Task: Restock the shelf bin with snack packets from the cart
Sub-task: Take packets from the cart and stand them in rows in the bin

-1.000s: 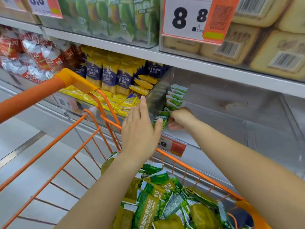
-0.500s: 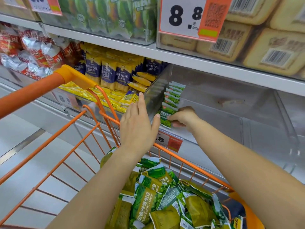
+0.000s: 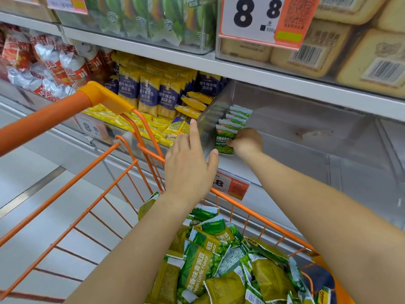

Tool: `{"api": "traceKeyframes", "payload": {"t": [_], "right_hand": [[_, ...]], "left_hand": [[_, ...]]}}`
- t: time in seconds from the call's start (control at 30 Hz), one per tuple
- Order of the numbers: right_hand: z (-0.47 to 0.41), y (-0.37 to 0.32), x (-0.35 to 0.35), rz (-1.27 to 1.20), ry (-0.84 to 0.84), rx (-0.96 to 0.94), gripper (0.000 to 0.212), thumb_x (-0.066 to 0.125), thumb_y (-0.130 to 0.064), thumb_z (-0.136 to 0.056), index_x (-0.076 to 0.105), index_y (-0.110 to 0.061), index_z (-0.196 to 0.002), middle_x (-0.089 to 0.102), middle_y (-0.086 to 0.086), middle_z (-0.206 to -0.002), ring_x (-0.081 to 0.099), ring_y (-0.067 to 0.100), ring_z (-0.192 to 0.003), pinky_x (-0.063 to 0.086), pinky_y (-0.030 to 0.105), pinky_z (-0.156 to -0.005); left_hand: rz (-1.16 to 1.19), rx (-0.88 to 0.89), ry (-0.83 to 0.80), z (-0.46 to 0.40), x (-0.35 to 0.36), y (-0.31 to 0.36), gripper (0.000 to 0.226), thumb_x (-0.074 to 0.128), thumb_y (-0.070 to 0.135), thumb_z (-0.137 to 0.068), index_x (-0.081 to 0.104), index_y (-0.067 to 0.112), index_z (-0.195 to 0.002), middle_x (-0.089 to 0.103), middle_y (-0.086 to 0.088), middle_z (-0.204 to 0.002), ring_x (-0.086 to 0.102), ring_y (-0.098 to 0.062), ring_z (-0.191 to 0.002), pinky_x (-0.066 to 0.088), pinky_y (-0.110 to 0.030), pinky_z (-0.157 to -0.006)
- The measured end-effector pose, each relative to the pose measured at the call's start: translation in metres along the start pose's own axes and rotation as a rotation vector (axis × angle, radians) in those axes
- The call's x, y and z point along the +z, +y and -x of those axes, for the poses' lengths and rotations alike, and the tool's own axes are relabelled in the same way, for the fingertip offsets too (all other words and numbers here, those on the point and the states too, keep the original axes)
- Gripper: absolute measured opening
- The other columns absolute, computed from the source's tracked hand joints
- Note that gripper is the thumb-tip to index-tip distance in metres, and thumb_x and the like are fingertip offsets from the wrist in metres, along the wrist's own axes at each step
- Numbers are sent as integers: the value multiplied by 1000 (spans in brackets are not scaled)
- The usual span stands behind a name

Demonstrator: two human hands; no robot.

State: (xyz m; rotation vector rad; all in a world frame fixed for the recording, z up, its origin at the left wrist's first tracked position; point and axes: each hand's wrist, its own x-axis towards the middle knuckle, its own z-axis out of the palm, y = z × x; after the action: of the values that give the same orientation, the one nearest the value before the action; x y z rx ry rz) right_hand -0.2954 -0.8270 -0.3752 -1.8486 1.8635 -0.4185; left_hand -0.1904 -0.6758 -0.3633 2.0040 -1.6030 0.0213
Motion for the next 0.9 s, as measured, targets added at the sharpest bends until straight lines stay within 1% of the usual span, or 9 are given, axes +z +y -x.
{"api": "traceKeyframes", "payload": {"t": [0.07,0.13,0.17,0.27,0.33,0.53,0.63,0.77,0.9], "right_hand": [[0,5,7,-130,2,-11,25,71,-29,-84,57,-12,-96,66,9,-108,62,27,-105,41,27,-70],[1,8,11,-170,-5,15,51,74,-29,-81,47,-7,-119,63,8,-116,60,28,-109,43,27,-71],[0,10,12,-137,-18,6,53,74,-33,-80,48,-8,-120,64,6,-115,61,27,-106,42,26,-67],[-2,14,13,-31,-60,-56,36,72,-42,-80,63,-14,-101,68,4,-94,60,22,-80,33,23,-47],[1,15,13,9,-76,-97,33,71,-45,-80,62,-17,-95,62,1,-83,53,19,-71,31,22,-45],[-1,17,15,75,-23,-163,40,72,-45,-79,64,-19,-109,68,5,-106,61,23,-88,38,26,-64],[-3,18,17,129,12,-182,41,68,-45,-81,63,-18,-112,67,7,-109,62,27,-97,38,27,-65],[2,18,12,216,-28,-199,39,64,-49,-82,62,-17,-106,66,6,-102,56,22,-81,38,27,-64],[23,15,-19,218,-35,-187,24,59,-36,-88,59,-13,-82,62,8,-86,55,26,-80,37,28,-64]], "left_hand": [[-3,3,4,0,0,0,76,37,48,-98,-1,13,-153,36,-9,-148,28,-26,-140,27,-40,-111],[-1,4,4,0,0,-1,76,37,48,-98,-1,13,-153,36,-9,-148,28,-26,-140,28,-41,-111],[1,2,2,0,0,-1,76,36,48,-98,-1,13,-153,36,-9,-148,28,-26,-140,28,-41,-111],[-3,-3,-5,0,1,-1,76,36,48,-97,-2,12,-153,36,-9,-148,28,-26,-140,29,-41,-111],[-2,-3,-8,0,0,-1,77,37,48,-98,-1,12,-153,37,-9,-148,29,-26,-140,29,-41,-111],[-6,-3,-19,1,-2,0,78,41,44,-97,-2,12,-153,37,-9,-147,29,-25,-139,29,-40,-110],[-9,-2,-21,0,-1,0,79,43,43,-96,-2,12,-153,37,-8,-147,29,-25,-139,29,-39,-109],[19,6,-74,-2,-7,0,80,43,43,-97,-3,11,-153,33,-9,-149,26,-24,-140,28,-38,-110],[192,-13,-255,-4,-35,-1,77,44,40,-99,-2,13,-154,7,-3,-162,5,-17,-148,11,-33,-118]]}}
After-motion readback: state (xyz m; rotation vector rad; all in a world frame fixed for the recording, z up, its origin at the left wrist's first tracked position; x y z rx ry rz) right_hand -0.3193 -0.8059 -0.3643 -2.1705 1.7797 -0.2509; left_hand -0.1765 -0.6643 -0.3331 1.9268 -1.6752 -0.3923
